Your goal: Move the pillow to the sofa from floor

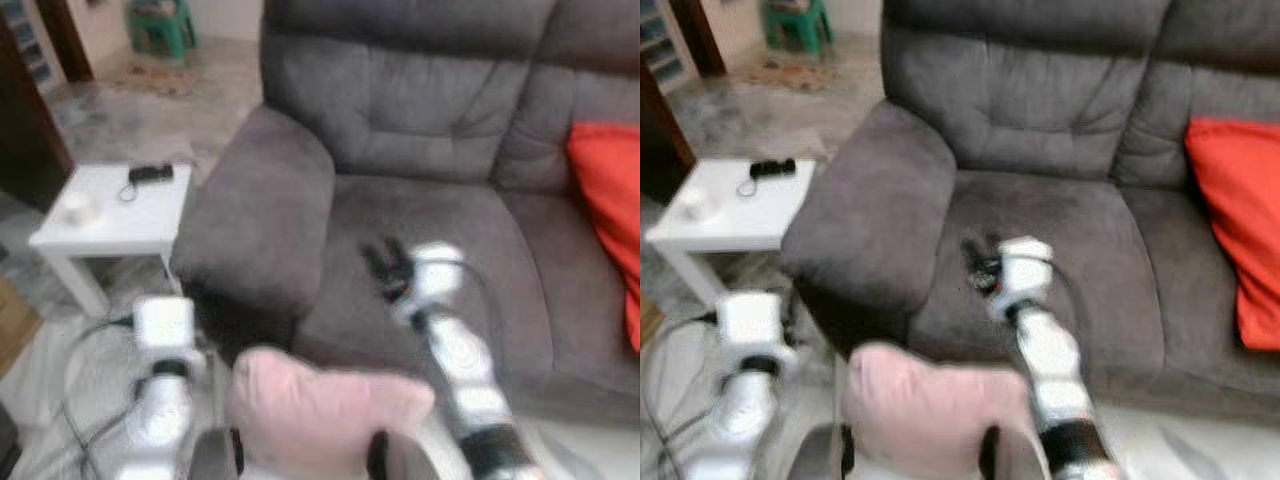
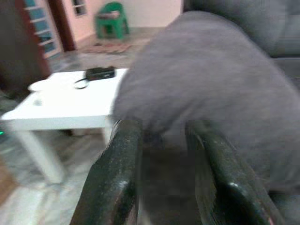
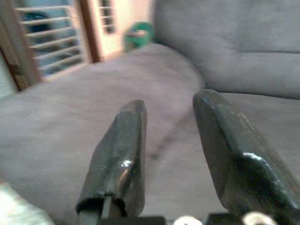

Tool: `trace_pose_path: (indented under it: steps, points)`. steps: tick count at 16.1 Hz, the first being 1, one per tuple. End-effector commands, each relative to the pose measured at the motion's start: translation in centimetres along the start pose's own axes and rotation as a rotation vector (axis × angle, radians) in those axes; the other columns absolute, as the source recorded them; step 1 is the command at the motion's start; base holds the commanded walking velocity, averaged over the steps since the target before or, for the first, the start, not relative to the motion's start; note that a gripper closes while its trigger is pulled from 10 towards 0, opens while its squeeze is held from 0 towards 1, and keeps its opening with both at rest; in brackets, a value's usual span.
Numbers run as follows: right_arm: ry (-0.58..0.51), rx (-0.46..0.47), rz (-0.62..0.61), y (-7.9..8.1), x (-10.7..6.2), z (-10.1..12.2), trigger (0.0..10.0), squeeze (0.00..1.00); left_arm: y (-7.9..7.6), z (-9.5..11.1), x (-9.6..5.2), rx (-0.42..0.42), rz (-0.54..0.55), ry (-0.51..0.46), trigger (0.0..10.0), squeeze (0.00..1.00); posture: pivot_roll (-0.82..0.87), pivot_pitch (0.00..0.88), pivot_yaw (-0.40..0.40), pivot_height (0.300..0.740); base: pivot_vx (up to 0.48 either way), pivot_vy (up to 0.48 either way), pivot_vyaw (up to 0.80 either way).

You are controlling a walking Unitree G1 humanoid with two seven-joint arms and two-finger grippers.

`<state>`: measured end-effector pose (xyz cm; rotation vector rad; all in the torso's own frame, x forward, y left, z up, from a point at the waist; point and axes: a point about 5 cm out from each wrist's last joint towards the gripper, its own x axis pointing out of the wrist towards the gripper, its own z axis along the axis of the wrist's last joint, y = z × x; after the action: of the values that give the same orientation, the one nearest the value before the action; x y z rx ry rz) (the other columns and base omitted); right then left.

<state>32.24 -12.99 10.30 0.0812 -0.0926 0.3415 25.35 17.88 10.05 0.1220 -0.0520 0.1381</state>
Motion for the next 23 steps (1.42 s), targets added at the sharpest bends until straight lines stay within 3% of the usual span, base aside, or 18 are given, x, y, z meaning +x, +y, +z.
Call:
trace_pose_path:
  steps: [1, 5, 7, 11, 13, 16, 17, 18, 23]
  points:
    - [-0.021, 0.016, 0.019, 0.8, 0.5, 0.5, 10.0, 0.0, 0.7, 0.4, 0.0, 0.028, 0.012, -0.013, 10.0, 0.0, 0.16, 0.021, -0.093, 0.547, 0.337, 0.0, 0.0]
    - [-0.019, 0.019, 0.025, 1.1, 0.6, 0.4, 10.0, 0.0, -0.3, -0.2, -0.4, 0.012, -0.097, 0.027, 10.0, 0.0, 0.16, 0.025, -0.092, 0.547, 0.16, 0.0, 0.0]
    - [-0.018, 0.021, 0.026, 1.1, 0.5, 0.4, 10.0, 0.0, -0.4, -2.8, -1.1, -0.049, -0.163, 0.204, 10.0, 0.0, 0.16, 0.03, -0.094, 0.547, 0.0, 0.0, 0.0]
    - [-0.014, 0.016, 0.027, 0.9, 0.4, 0.5, 10.0, 0.0, 0.3, -6.7, -2.4, -0.036, -0.202, 0.447, 10.0, 0.0, 0.15, 0.04, -0.096, 0.547, 0.0, 0.0, 0.0]
    - [-0.025, 0.01, 0.031, 0.7, 0.4, 1.0, 10.0, 0.0, 0.4, -8.8, -1.9, -0.148, -0.153, 0.541, 10.0, 0.0, 0.13, 0.051, -0.104, 0.547, 0.0, 0.0, 0.0]
    - [-0.042, -0.001, 0.048, 0.5, 0.4, 1.7, 10.0, 0.0, 0.5, -10.1, -0.6, -0.211, -0.114, 0.586, 10.0, 0.0, 0.1, 0.069, -0.108, 0.547, 0.0, 0.0, 0.0]
    - [-0.04, -0.007, 0.051, 0.4, 0.3, 1.7, 10.0, 0.0, 0.4, -10.4, 0.0, -0.221, -0.104, 0.603, 10.0, 0.68, 0.08, 0.088, -0.113, 0.547, 0.0, 0.0, 0.0]
    - [-0.038, -0.011, 0.052, 0.3, 0.1, 1.7, 10.0, 0.0, 0.3, -10.6, 0.2, -0.222, -0.091, 0.609, 10.0, 1.0, 0.08, 0.097, -0.116, 0.547, 0.0, 0.0, 0.0]
    - [-0.03, -0.021, 0.07, 0.2, -1.1, 2.5, 10.0, 0.0, -0.6, -11.3, 1.0, -0.294, -0.095, 0.623, 10.0, 1.0, 0.03, 0.16, -0.15, 0.547, 0.0, 0.0, 0.0]
